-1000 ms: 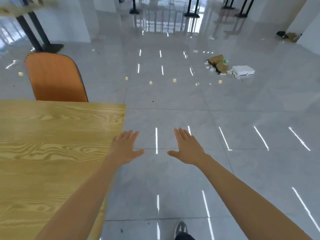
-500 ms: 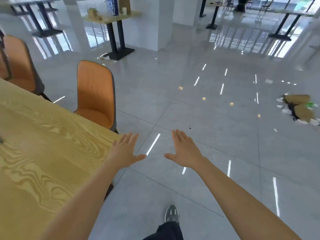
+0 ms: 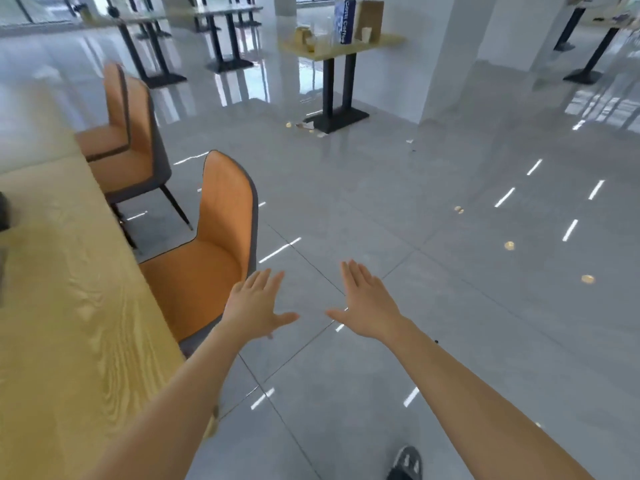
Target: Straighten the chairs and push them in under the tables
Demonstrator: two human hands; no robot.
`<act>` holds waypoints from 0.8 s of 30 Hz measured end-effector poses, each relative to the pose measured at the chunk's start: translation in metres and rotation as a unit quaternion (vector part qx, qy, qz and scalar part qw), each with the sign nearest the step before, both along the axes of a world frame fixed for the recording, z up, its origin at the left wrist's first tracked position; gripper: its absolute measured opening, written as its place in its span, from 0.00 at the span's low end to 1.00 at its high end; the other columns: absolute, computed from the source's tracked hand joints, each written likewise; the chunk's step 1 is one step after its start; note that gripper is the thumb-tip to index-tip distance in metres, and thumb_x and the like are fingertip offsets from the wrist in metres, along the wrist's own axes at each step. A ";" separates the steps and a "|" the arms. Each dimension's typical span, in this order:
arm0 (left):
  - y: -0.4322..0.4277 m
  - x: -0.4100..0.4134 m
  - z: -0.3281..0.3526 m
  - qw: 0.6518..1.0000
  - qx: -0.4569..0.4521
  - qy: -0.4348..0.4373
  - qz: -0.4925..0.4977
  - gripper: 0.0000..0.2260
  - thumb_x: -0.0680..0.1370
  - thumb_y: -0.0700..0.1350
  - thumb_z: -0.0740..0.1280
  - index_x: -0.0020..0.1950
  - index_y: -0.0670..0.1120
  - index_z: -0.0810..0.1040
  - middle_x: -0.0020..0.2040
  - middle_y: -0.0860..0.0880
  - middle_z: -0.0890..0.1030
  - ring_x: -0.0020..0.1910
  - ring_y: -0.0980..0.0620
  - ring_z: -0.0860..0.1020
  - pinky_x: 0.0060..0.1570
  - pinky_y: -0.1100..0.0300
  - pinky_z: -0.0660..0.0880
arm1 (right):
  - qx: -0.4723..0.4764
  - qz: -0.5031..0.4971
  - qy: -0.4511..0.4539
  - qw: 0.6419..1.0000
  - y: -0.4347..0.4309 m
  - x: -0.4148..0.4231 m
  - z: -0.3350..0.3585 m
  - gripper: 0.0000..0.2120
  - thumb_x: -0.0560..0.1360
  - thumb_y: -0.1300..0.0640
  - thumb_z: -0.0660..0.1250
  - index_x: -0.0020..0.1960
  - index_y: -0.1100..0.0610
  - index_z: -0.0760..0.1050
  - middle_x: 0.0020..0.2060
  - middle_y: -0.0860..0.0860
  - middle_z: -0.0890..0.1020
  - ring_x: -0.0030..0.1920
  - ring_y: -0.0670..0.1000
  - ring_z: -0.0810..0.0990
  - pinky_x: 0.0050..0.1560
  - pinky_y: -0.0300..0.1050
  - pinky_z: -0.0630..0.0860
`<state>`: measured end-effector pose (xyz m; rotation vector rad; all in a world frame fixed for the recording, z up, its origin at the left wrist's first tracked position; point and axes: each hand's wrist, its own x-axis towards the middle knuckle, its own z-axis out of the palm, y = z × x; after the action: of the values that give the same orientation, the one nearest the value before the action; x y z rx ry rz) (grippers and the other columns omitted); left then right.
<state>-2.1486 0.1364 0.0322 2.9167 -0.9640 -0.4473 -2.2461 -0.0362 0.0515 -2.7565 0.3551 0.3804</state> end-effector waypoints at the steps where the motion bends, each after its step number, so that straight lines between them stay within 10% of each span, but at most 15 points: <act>1: -0.013 0.010 -0.001 1.000 0.000 0.001 0.022 0.39 0.75 0.64 0.60 0.78 0.49 0.46 0.79 0.47 0.49 0.78 0.48 0.48 0.75 0.48 0.52 | -0.005 0.023 -0.002 1.000 -0.016 0.017 -0.001 0.41 0.78 0.44 0.59 0.77 0.59 0.36 0.78 0.56 0.41 0.78 0.55 0.41 0.78 0.52 0.45; 24: -0.182 0.286 -0.009 0.908 -0.042 0.009 0.417 0.39 0.75 0.64 0.60 0.78 0.49 0.46 0.79 0.48 0.49 0.78 0.47 0.49 0.75 0.48 0.53 | -0.040 0.409 -0.004 0.912 -0.191 0.444 0.000 0.42 0.78 0.44 0.59 0.76 0.59 0.35 0.78 0.55 0.40 0.78 0.54 0.41 0.78 0.51 0.44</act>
<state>-1.8623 -0.0455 0.0231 2.8662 0.3048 -0.3454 -1.8017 -0.2272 0.0514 -2.8502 -0.8422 0.5481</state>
